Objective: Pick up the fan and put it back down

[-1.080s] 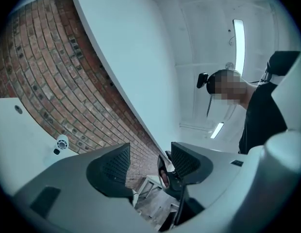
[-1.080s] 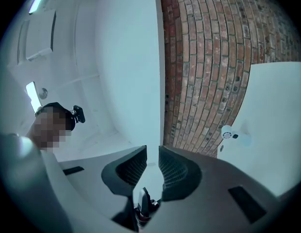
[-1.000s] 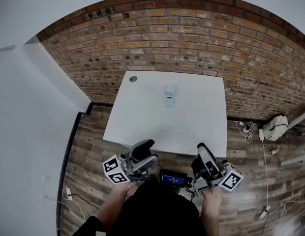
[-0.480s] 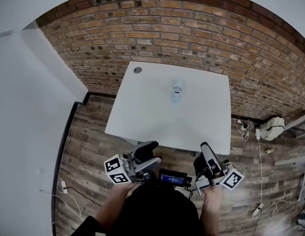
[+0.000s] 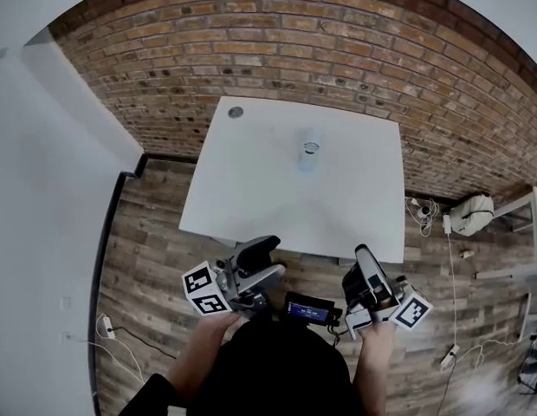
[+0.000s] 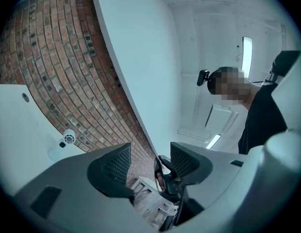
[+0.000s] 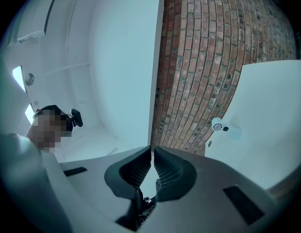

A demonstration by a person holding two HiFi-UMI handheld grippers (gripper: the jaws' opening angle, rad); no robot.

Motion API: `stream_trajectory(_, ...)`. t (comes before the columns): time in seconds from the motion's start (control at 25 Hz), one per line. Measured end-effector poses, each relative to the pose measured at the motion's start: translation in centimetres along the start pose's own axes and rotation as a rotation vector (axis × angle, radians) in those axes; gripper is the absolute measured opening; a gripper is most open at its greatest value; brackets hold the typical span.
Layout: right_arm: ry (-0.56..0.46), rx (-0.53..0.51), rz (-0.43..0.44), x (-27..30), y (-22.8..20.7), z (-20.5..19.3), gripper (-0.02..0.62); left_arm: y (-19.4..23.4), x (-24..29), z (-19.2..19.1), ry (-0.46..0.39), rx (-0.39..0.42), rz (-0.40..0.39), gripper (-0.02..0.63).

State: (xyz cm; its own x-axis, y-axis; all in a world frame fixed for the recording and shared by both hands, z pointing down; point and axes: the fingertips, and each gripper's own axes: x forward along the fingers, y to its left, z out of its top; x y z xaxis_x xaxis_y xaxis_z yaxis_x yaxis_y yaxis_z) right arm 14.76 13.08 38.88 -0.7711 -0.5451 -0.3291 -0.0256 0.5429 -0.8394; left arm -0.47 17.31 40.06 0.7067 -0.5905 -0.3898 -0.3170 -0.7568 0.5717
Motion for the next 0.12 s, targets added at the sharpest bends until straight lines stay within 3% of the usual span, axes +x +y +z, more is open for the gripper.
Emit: stream_trajectory(0.12,0.007,-0.023,-0.009,0.78,0.21,-0.12,0.026,0.37,-0.16,0.07,-0.002,-0.005,-0.001,0.272)
